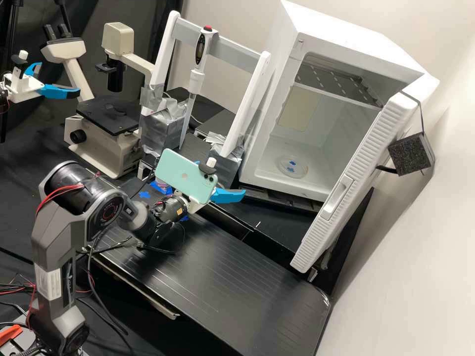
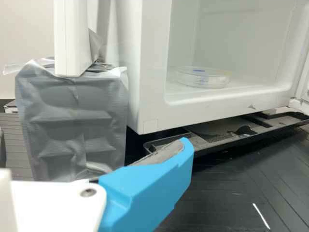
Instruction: Move the petri dish to the microscope
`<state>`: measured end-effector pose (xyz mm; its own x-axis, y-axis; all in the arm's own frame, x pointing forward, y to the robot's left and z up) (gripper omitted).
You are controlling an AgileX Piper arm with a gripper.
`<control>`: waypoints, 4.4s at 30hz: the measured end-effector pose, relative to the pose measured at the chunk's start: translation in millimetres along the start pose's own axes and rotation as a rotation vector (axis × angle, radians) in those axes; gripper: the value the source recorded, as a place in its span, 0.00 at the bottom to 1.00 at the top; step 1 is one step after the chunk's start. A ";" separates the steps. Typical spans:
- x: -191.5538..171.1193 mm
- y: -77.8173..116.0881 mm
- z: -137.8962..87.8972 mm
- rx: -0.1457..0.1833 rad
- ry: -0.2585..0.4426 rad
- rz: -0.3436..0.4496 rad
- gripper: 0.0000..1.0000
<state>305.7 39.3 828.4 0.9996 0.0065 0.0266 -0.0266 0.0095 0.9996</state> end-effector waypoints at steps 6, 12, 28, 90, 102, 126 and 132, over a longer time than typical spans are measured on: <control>0.0 0.0 0.0 0.000 0.000 0.000 1.00; -6.9 2.9 7.9 -0.015 0.014 0.011 1.00; -45.8 90.7 84.8 0.047 -0.032 0.267 1.00; 180.4 135.6 78.3 -0.106 0.031 -0.006 1.00; 189.3 132.3 86.0 -0.103 0.020 -0.011 1.00; 190.8 135.5 84.9 -0.106 0.012 -0.004 0.00; 190.8 135.5 84.9 -0.106 0.012 -0.004 0.00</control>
<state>493.3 -43.1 969.8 0.9996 0.0185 0.0221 -0.0241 0.1157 0.9930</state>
